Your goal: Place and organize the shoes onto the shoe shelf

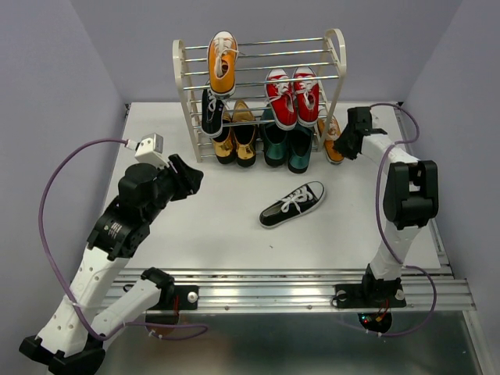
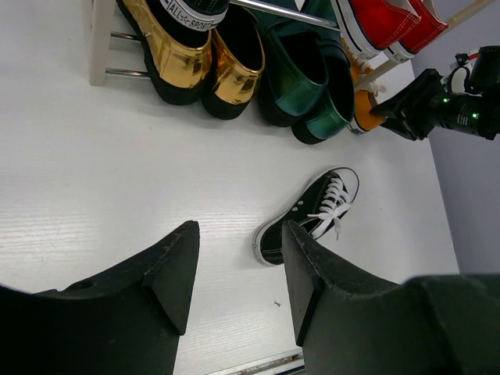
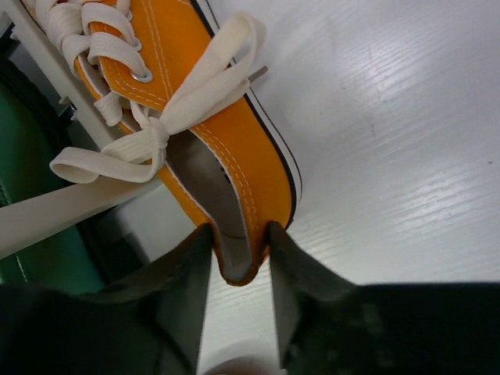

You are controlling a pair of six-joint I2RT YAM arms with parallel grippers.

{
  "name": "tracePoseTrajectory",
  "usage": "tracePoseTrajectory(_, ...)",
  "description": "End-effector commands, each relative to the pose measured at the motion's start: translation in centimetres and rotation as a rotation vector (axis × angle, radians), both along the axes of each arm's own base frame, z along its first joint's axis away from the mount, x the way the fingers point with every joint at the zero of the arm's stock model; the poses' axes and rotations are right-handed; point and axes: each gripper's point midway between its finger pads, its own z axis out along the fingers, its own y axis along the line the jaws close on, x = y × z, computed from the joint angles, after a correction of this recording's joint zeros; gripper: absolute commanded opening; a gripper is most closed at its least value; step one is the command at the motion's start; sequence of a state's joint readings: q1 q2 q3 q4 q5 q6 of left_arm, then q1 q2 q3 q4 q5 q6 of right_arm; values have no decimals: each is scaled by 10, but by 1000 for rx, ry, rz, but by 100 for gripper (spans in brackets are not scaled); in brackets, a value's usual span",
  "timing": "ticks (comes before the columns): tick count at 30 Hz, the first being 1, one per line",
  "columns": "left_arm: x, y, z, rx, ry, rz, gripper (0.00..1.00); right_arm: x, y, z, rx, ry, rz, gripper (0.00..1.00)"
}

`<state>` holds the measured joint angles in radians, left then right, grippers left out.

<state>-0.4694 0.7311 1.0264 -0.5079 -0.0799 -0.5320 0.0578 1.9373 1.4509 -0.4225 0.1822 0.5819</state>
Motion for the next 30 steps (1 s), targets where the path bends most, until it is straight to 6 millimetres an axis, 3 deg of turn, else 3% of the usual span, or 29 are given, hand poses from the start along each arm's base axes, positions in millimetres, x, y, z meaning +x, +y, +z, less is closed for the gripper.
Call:
tracePoseTrajectory(1, 3, -3, 19, -5, -55, -21, 57, -7, -16, 10, -34, -33, -30, 32)
tracePoseTrajectory(3, 3, -6, 17, -7, -48, -31, 56, -12, -17, 18, -36, -46, -34, 14)
tracePoseTrajectory(4, 3, -7, 17, -12, -48, -36, 56, -20, -23, 15, -41, -35, -47, 10)
tracePoseTrajectory(5, 3, -7, 16, -11, -46, -36, 56, -23, -24, 26, -42, -57, -53, 3)
tracePoseTrajectory(7, 3, -7, 16, -16, -46, -34, 56, -36, -25, 26, -45, -51, -53, 2)
tracePoseTrajectory(8, 3, -7, 16, -20, -48, -33, 56, -41, -26, 39, -50, -83, -61, 1)
tracePoseTrajectory(9, 3, -7, 16, -21, -46, -34, 56, -47, -28, 41, -55, -86, -70, 1)
tracePoseTrajectory(12, 3, -9, 15, -33, -46, -38, 56, -72, -26, 36, -43, -70, -65, 1)
tracePoseTrajectory(13, 3, -10, 15, -34, -44, -39, 56, -80, -23, 47, -25, -98, -55, 1)
tracePoseTrajectory(15, 4, -12, 14, -40, -43, -45, 56, -102, -20, 36, -8, -76, -42, 1)
tracePoseTrajectory(17, 6, -13, 15, -44, -46, -47, 56, -118, -16, 46, 12, -111, -30, 1)
tracePoseTrajectory(19, 7, -15, 14, -47, -45, -54, 56, -137, -14, 38, 23, -99, -18, 1)
tracePoseTrajectory(20, 8, -17, 13, -50, -42, -61, 56, -142, -11, 49, 33, -136, 2, 3)
tracePoseTrajectory(22, 8, -19, 13, -53, -42, -68, 56, -153, -10, 48, 36, -140, 15, 22)
tracePoseTrajectory(23, 8, -19, 12, -54, -40, -68, 56, -156, -11, 51, 30, -147, 14, 36)
tracePoseTrajectory(24, 9, -20, 12, -53, -38, -69, 56, -163, -14, 55, 17, -147, 8, 70)
tracePoseTrajectory(26, 8, -20, 13, -56, -41, -71, 56, -169, -20, 59, -12, -139, -7, 94)
tracePoseTrajectory(28, 8, -19, 13, -58, -41, -69, 56, -169, -16, 62, -7, -134, 22, 100)
tracePoseTrajectory(30, 7, -19, 12, -61, -40, -68, 56, -175, -16, 59, -20, -114, 43, 100)
